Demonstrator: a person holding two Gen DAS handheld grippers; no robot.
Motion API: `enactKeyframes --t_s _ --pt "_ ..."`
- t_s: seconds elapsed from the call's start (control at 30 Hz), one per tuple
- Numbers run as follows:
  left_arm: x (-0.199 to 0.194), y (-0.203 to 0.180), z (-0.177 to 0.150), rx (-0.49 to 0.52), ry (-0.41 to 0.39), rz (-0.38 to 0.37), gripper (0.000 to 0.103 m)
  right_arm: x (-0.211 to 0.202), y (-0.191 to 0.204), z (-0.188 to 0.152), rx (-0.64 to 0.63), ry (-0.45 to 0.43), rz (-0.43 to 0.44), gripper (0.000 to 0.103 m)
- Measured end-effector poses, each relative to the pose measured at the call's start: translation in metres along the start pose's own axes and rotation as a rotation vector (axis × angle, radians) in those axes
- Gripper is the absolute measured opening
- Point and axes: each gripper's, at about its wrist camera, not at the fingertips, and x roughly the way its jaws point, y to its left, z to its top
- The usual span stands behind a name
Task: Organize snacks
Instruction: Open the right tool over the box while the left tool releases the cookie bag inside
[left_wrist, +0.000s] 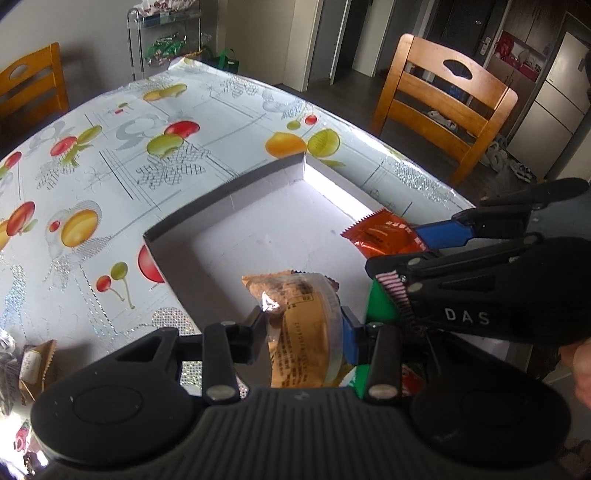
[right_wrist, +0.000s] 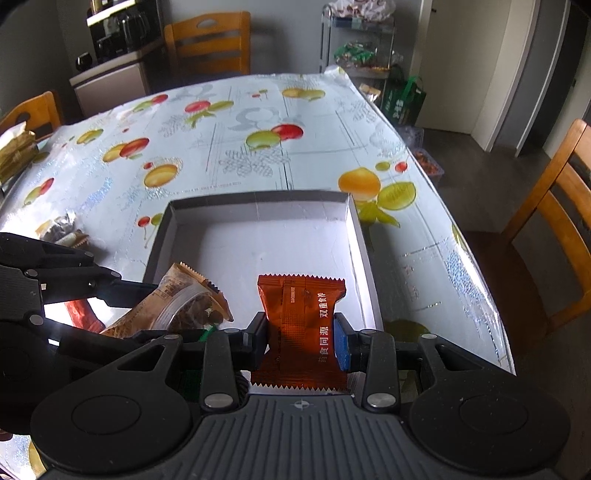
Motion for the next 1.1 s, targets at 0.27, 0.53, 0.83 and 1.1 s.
enactKeyframes --t_s 0.27,0.53,0.83,1.1 --pt "0.008 0.002 -0.001 -0.006 0.019 0.003 0.04 0.01 -0.006 -0.001 0.018 0.034 0.01 0.038" --pt "0.016 0.004 -0.002 -0.025 0.048 -0.005 0.044 0.018 -0.008 -0.002 0.03 0.063 0.013 0.038" --pt "0.012 0.0 -0.003 -0.01 0.025 -0.008 0.059 0.014 -0.009 -0.002 0.034 0.055 0.0 0.04" --pt "0.001 -0.001 -0.004 -0.009 -0.004 -0.001 0.06 0.005 -0.008 0.001 0.042 0.023 -0.011 0.042"
